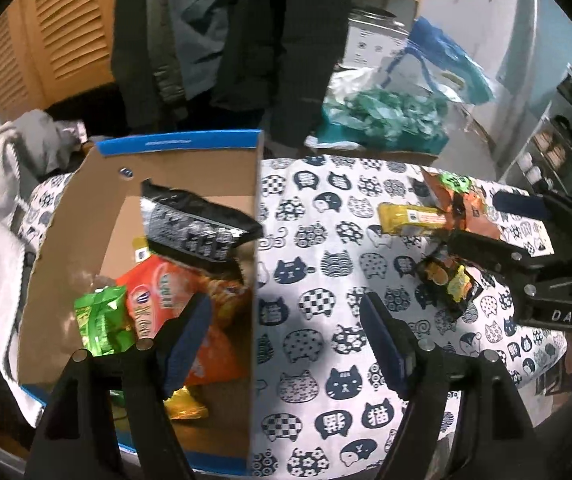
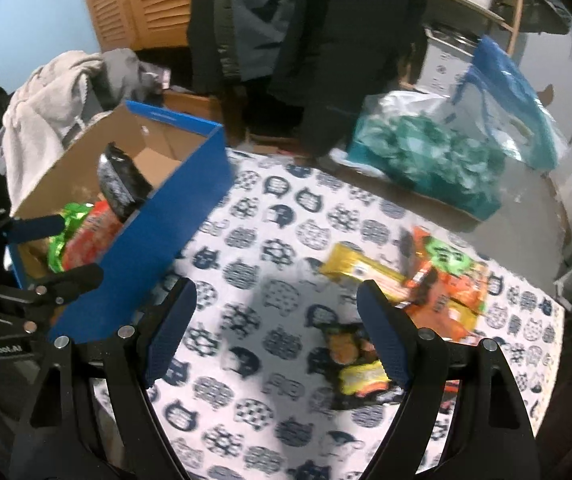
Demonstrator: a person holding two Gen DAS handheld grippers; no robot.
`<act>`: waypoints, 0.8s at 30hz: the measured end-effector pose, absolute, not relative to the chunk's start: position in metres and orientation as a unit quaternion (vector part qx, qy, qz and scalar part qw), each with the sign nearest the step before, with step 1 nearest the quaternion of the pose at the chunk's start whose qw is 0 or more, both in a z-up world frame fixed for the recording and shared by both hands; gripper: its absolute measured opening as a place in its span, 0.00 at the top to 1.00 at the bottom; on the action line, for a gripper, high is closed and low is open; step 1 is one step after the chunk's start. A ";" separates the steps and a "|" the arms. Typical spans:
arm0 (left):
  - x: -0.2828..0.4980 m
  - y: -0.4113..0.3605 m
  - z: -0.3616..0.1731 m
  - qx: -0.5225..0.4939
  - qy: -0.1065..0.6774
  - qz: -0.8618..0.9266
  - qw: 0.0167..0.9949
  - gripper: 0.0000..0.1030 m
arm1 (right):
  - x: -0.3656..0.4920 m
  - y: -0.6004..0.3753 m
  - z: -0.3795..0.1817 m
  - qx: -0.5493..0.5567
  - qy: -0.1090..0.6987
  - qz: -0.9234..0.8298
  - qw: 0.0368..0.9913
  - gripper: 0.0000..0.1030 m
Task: Organize snacks
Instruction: 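Move both empty tools back over the remaining snack pile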
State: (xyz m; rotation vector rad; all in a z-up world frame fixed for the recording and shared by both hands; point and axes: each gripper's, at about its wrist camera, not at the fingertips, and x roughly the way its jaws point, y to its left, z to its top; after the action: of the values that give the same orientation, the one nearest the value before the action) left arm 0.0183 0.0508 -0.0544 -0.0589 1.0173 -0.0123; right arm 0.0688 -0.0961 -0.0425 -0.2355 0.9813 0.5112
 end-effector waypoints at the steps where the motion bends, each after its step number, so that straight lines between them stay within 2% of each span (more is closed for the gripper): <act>1: 0.019 0.048 -0.055 -0.026 0.487 -0.008 0.873 0.25 | 0.069 -0.102 -0.043 -0.112 0.463 0.239 0.846 0.20; 24: 0.073 -0.031 -0.080 0.036 0.512 -0.036 0.858 0.24 | 0.102 -0.217 -0.079 -0.081 0.486 0.170 0.854 0.20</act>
State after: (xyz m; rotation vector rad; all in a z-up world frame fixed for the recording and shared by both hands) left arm 0.0728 -0.0308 -0.0802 0.0765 1.0745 -0.0767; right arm 0.1024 -0.2165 -0.0788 -0.1694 1.0222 0.3569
